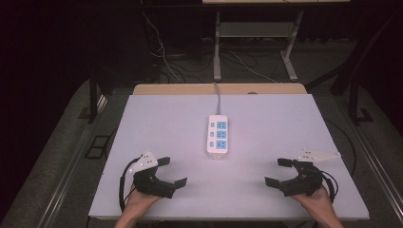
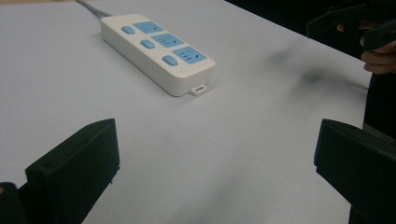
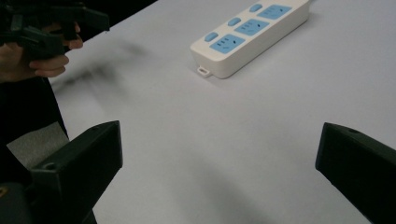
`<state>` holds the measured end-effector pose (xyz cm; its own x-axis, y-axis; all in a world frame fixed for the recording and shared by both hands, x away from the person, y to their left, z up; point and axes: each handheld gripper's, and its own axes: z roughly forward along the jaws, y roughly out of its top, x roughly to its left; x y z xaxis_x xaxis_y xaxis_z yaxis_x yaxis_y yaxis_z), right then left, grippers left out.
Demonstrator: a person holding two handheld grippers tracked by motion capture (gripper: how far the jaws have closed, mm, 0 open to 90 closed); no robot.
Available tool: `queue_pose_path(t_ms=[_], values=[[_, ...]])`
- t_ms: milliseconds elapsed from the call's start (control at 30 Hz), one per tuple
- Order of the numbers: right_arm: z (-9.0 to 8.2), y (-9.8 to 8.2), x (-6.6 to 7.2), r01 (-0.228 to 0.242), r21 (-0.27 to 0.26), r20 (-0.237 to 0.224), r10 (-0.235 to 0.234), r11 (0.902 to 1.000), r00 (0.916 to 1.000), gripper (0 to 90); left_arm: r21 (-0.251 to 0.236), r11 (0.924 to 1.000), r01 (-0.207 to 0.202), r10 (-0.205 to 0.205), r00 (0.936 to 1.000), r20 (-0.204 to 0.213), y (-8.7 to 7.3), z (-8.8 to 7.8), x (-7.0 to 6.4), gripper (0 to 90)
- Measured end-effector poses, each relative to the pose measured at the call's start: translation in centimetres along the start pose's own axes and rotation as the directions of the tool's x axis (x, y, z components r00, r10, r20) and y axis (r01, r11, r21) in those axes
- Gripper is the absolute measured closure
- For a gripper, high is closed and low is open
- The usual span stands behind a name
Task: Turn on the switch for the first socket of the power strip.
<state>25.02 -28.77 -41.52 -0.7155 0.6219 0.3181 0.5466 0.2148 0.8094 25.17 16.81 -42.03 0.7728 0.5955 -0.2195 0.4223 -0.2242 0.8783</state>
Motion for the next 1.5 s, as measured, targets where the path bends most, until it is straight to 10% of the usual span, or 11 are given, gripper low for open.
queue_pose_path(t_ms=[1500], values=[[-0.1, -0.3, -0.5, -0.016, 0.033, -0.013, 0.017, 0.9993, 0.9998, 0.2, 0.107, 0.9943, 0.004, -0.008, 0.9995, 0.032, 2.1, 0.9, 0.0, 0.0]])
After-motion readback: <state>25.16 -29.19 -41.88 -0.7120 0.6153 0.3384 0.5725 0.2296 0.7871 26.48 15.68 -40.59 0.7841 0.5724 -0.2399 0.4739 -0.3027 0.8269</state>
